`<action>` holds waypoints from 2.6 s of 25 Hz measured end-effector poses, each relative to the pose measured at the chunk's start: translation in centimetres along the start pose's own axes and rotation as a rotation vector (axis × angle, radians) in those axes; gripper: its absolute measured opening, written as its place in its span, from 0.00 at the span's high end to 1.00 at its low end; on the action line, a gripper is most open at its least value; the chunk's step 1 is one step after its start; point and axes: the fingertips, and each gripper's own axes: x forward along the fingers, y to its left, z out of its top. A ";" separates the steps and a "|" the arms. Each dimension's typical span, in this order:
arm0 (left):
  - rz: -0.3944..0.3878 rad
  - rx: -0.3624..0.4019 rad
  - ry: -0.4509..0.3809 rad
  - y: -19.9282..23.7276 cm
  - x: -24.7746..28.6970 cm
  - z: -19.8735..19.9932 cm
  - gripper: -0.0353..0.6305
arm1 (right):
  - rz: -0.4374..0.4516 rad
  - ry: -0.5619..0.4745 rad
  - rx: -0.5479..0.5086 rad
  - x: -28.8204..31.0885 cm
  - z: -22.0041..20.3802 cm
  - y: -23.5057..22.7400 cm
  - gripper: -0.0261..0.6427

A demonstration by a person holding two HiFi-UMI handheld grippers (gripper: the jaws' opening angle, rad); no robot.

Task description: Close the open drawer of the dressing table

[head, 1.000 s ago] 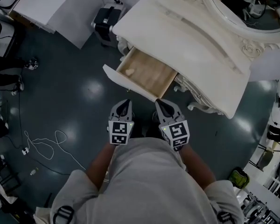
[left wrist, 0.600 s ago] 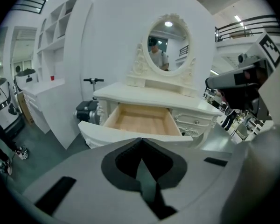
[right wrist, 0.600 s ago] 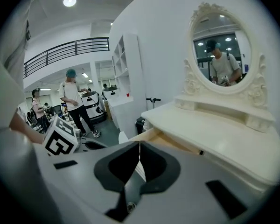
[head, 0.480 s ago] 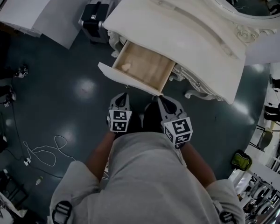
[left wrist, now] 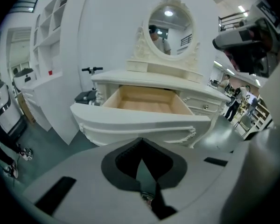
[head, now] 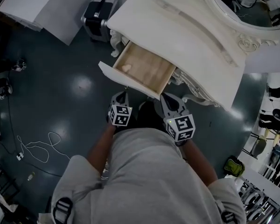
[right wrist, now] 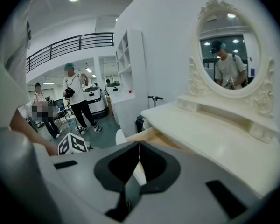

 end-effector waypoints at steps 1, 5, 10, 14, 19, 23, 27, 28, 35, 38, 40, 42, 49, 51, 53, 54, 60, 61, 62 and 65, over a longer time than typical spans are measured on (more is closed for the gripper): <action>0.003 0.024 0.002 0.0 0.3 -0.1 0.94 | 0.000 0.002 -0.001 0.0 0.0 -0.1 0.94; -0.011 0.026 -0.008 -0.2 0.7 -0.4 0.93 | -0.001 0.020 -0.006 -0.1 -0.6 -0.4 0.94; -0.032 0.015 0.025 -0.2 1.8 -1.0 0.88 | -0.015 0.019 0.005 -0.4 -0.8 -0.7 0.94; -0.055 0.021 0.046 -0.5 2.8 -1.3 0.75 | -0.025 0.018 0.010 -0.7 -1.1 -1.0 0.94; -0.041 0.017 0.062 -0.5 4.0 -1.2 0.72 | -0.048 0.018 0.026 -1.4 -1.5 -2.0 0.94; -0.013 0.016 0.066 -0.4 4.9 -1.1 0.72 | -0.060 0.019 0.034 -1.8 -1.8 -2.6 0.94; 0.027 0.017 0.076 0.0 5.6 -1.1 0.72 | -0.070 0.021 0.042 -2.0 -2.0 -3.1 0.94; 0.034 0.016 0.076 0.1 5.7 -1.1 0.72 | -0.071 0.020 0.042 -2.0 -2.0 -3.2 0.94; 0.035 0.059 0.065 0.1 5.9 -1.4 0.74 | -0.073 0.016 0.044 -2.0 -1.9 -3.6 0.94; 0.018 0.061 0.101 0.2 6.3 -1.7 0.74 | -0.069 0.016 0.044 -1.8 -1.9 -3.6 0.94; 0.007 0.069 0.121 0.1 6.5 -1.8 0.75 | -0.066 0.015 0.044 -1.7 -1.8 -3.5 0.94; 0.003 0.077 0.126 0.0 6.5 -1.9 0.75 | -0.064 0.013 0.043 -1.7 -1.7 -3.4 0.94; 0.014 0.084 0.126 0.0 6.5 -2.1 0.76 | -0.070 0.010 0.048 -1.7 -1.7 -3.7 0.94; 0.014 0.085 0.128 0.1 6.6 -2.1 0.76 | -0.073 0.009 0.050 -1.7 -1.7 -3.8 0.94; 0.012 0.086 0.130 0.1 6.6 -2.0 0.76 | -0.076 0.009 0.049 -1.7 -1.6 -3.9 0.94; 0.010 0.087 0.131 0.1 6.6 -2.0 0.76 | -0.076 0.008 0.049 -1.7 -1.6 -3.9 0.94; 0.009 0.090 0.139 0.1 6.6 -2.0 0.76 | -0.072 0.006 0.049 -1.6 -1.4 -3.8 0.94; 0.008 0.091 0.140 0.1 6.6 -2.0 0.76 | -0.072 0.005 0.048 -1.5 -1.4 -3.8 0.94; 0.008 0.091 0.140 0.1 6.7 -2.0 0.76 | -0.073 0.005 0.048 -1.5 -1.4 -3.8 0.94; 0.007 0.090 0.140 0.1 6.6 -2.0 0.76 | -0.074 0.002 0.049 -1.6 -1.3 -3.9 0.94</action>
